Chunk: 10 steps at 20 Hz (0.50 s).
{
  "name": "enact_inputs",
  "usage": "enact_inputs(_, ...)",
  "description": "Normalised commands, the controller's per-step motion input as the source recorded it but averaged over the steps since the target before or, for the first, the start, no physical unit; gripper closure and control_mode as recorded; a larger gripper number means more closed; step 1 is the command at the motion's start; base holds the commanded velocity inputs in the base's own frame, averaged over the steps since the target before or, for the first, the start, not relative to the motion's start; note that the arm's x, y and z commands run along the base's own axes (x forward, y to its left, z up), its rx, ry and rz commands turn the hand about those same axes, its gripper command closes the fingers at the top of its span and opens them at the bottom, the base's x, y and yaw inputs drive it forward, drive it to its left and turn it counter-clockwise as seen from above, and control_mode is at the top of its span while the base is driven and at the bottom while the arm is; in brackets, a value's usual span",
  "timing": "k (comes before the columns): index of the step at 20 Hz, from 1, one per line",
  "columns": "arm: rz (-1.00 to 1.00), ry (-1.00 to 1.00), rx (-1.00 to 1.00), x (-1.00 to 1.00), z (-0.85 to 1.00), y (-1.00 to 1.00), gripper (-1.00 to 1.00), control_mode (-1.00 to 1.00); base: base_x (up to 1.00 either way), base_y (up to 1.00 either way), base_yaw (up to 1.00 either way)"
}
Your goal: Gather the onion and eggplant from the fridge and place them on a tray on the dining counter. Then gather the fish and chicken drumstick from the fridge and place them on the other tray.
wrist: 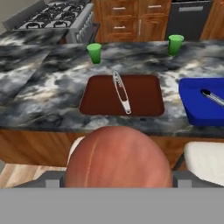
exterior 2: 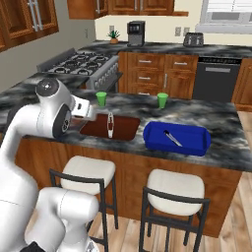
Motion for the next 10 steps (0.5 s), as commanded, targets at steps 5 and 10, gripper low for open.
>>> enact_inputs(5,0.09,0.06,0.0,0.55,-0.37,0.05,1.0,-1.0,0.0,0.0,0.0)
enact_inputs(10,0.08,0.0,0.0,0.65,-0.39,0.11,1.0,-1.0,0.0,0.0,0.0)
